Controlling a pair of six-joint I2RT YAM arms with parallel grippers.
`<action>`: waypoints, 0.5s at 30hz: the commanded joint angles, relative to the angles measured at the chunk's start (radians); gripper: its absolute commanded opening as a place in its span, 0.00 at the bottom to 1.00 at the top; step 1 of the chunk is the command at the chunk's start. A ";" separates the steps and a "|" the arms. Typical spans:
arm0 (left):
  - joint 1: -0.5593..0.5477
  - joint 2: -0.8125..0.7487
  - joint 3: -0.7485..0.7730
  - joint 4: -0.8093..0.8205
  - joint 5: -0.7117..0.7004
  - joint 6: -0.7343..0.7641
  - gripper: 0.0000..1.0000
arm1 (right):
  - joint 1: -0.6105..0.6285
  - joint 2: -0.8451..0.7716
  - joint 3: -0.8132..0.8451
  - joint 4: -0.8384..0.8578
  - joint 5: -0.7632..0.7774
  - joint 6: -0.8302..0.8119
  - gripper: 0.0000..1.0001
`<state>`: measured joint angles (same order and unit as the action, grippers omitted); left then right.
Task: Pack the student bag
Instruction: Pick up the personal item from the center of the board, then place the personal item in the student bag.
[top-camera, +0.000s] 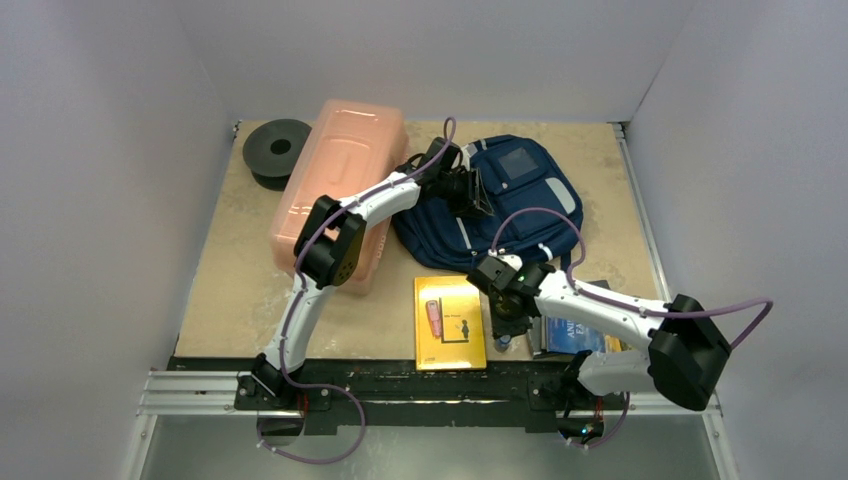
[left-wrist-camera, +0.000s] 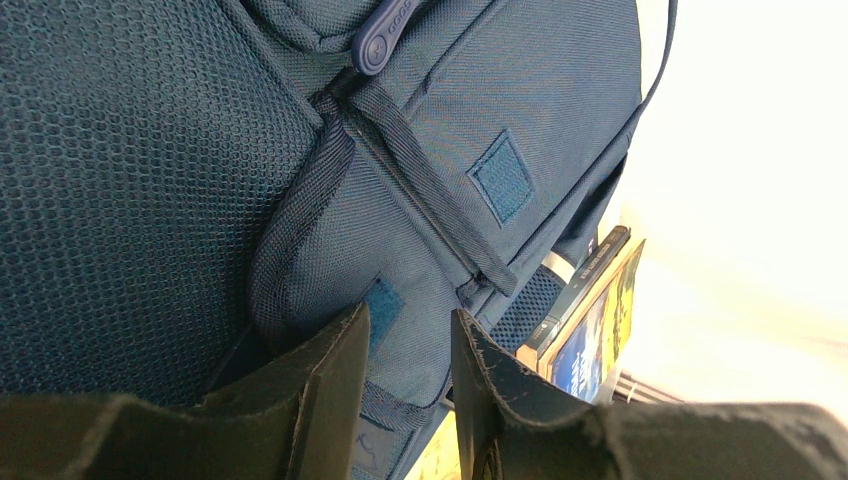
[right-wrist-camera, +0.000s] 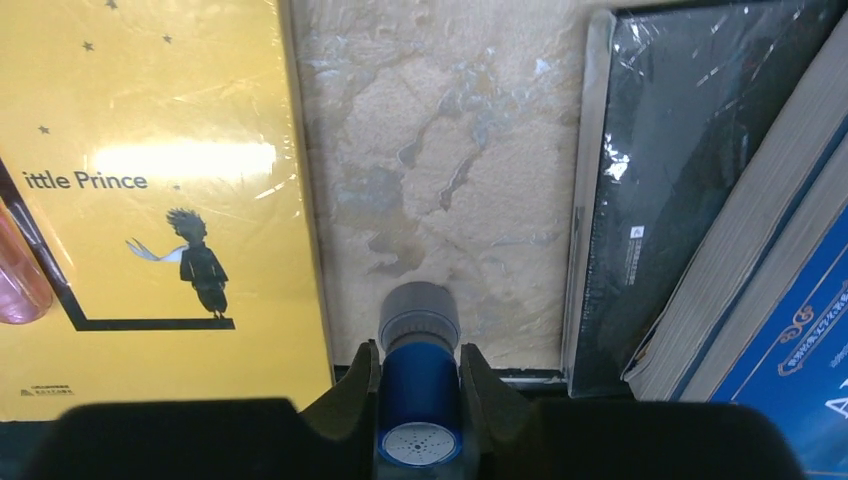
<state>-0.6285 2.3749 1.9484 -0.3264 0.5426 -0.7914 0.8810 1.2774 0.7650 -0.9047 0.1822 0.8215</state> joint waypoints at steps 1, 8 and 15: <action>0.010 -0.013 -0.026 -0.099 -0.036 0.048 0.36 | 0.004 0.028 0.037 0.084 0.050 0.032 0.06; 0.009 -0.012 -0.036 -0.102 -0.035 0.052 0.36 | -0.086 0.015 0.168 0.057 0.107 -0.054 0.00; 0.010 -0.060 -0.097 -0.053 -0.081 0.053 0.36 | -0.492 0.105 0.394 0.216 -0.011 -0.331 0.00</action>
<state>-0.6285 2.3573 1.9224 -0.3237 0.5373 -0.7757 0.5407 1.3170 1.0039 -0.8001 0.1905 0.6647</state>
